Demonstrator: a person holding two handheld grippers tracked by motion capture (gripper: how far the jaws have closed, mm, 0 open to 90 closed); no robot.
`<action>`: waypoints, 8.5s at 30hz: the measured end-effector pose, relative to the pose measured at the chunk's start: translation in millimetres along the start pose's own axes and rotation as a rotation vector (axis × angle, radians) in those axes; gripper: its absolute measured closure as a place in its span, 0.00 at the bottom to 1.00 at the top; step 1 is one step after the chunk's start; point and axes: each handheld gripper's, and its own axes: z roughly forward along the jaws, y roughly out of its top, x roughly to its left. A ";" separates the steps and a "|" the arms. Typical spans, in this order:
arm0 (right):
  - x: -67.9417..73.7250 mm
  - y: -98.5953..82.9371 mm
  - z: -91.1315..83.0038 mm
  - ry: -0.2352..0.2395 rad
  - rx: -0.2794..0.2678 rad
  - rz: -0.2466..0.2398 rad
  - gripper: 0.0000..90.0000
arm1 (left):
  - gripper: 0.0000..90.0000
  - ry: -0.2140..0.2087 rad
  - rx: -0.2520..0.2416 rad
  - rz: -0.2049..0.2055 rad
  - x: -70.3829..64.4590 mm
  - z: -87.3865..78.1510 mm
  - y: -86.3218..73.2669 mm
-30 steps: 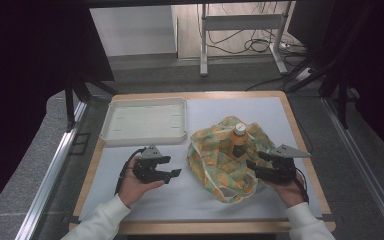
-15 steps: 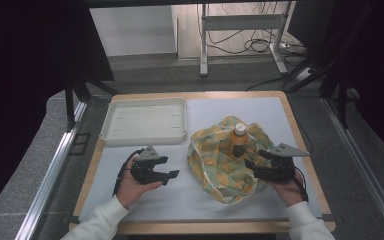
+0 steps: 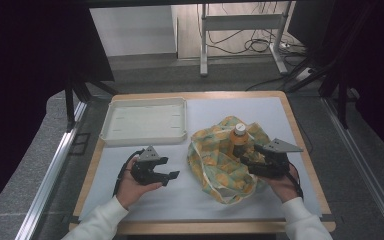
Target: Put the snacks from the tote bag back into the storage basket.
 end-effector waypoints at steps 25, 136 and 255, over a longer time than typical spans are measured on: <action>5.0 33.6 48.0 -0.072 -0.013 -0.028 0.23 | 0.33 0.004 0.000 -0.003 0.3 1.0 -1.7; 44.3 124.5 1.8 0.023 -0.233 -0.021 0.34 | 0.34 -0.011 0.029 0.012 -3.2 7.4 -7.0; 89.2 177.8 188.8 0.067 -0.018 0.000 0.34 | 0.34 -0.022 0.031 0.041 -2.9 4.9 -7.3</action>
